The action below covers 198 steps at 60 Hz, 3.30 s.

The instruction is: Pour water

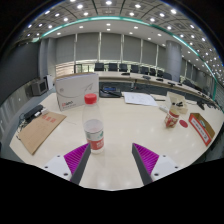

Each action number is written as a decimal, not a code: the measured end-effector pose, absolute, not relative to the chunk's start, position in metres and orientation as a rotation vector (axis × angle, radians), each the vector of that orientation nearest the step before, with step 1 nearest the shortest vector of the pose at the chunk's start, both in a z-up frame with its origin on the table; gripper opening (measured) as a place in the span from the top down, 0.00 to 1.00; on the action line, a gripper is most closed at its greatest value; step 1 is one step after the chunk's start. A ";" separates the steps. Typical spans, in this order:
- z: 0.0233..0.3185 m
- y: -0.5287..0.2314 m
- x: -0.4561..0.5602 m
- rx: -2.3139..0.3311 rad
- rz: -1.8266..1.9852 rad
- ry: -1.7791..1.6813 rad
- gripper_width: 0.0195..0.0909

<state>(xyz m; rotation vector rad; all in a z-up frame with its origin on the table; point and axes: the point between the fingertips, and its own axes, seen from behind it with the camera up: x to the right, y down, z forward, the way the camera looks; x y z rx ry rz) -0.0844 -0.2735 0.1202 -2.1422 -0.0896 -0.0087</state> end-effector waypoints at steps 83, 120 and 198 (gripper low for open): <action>0.320 -0.047 0.046 -1.551 1.177 0.735 0.75; 0.208 0.018 0.151 -1.180 1.901 1.513 0.75; 0.093 0.032 0.445 -1.963 -0.048 0.043 0.75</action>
